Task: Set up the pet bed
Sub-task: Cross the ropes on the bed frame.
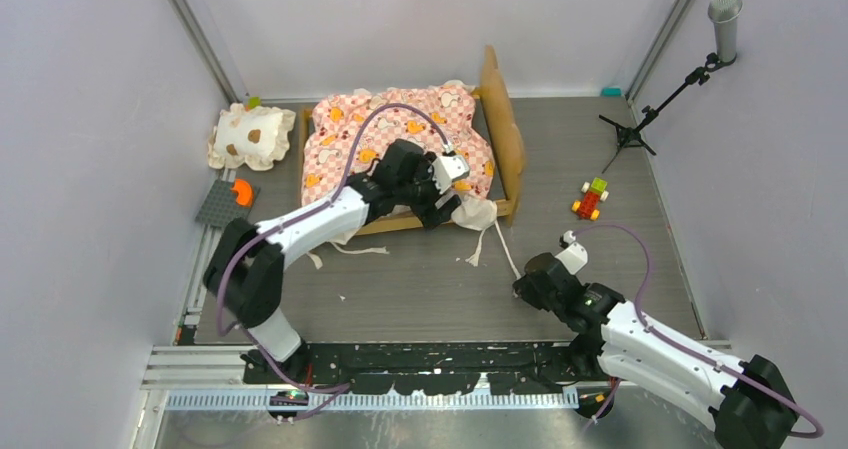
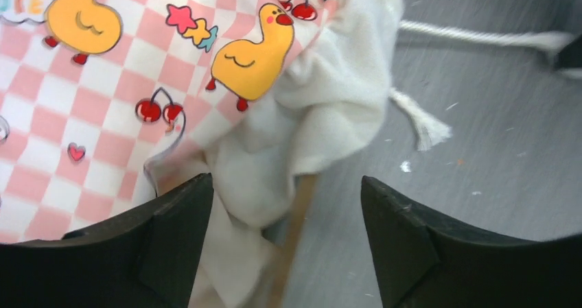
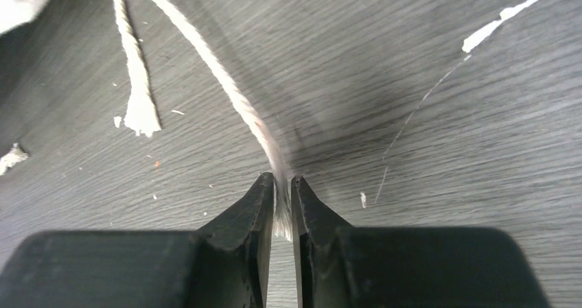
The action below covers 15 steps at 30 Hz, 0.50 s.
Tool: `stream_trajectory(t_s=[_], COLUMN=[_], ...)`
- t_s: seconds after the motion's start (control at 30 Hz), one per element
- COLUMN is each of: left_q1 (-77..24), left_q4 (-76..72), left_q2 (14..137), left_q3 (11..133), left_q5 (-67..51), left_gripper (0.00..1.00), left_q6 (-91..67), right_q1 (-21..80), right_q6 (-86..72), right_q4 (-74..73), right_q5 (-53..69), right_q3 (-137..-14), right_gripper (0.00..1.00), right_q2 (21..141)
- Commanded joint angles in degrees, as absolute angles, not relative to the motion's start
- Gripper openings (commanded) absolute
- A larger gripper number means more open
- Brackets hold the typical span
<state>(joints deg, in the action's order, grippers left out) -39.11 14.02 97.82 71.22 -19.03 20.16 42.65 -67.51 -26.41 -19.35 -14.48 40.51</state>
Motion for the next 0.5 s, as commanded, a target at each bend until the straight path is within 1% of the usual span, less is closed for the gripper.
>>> stream_trajectory(t_s=[0.0,0.03,0.1,0.2,0.27,0.37,0.47], left_q1=[-42.16,-42.38,-42.35,-43.62,-48.26,-56.20,-59.10], left_q4=[6.60,6.14,6.35,5.37,-0.05,-3.13,-5.27], left_q2=[85.38,83.60,81.23,79.55,79.01,82.28,88.67], left_q3=[66.73,65.63,63.06,59.19,54.63,53.58,55.11], left_q5=[-10.52,-8.31,-7.46,-8.83,-3.14,6.80,11.03], left_gripper=[0.92,0.99,1.00,1.00,1.00,1.00,0.98], left_q6=[8.44,3.07,-6.04,-15.09,-16.43,-15.49,-18.20], right_q1=[43.11,43.01,43.04,43.01,43.01,43.01,43.05], right_q6=[-65.48,-65.11,-64.32,-62.83,-61.83,-59.80,-58.67], right_q4=[-27.37,-27.46,-27.69,-29.21,-30.93,-34.84,-37.99], right_q5=[-23.31,-23.30,-23.05,-23.80,-24.83,-26.72,-27.33], right_q3=[-18.39,-18.69,-19.35,-20.93,-22.85,-26.53,-29.19], right_gripper=[0.22,0.24,0.29,0.38,0.46,0.49,0.49], right_q2=[39.08,39.13,39.43,39.27,38.99,38.96,37.67])
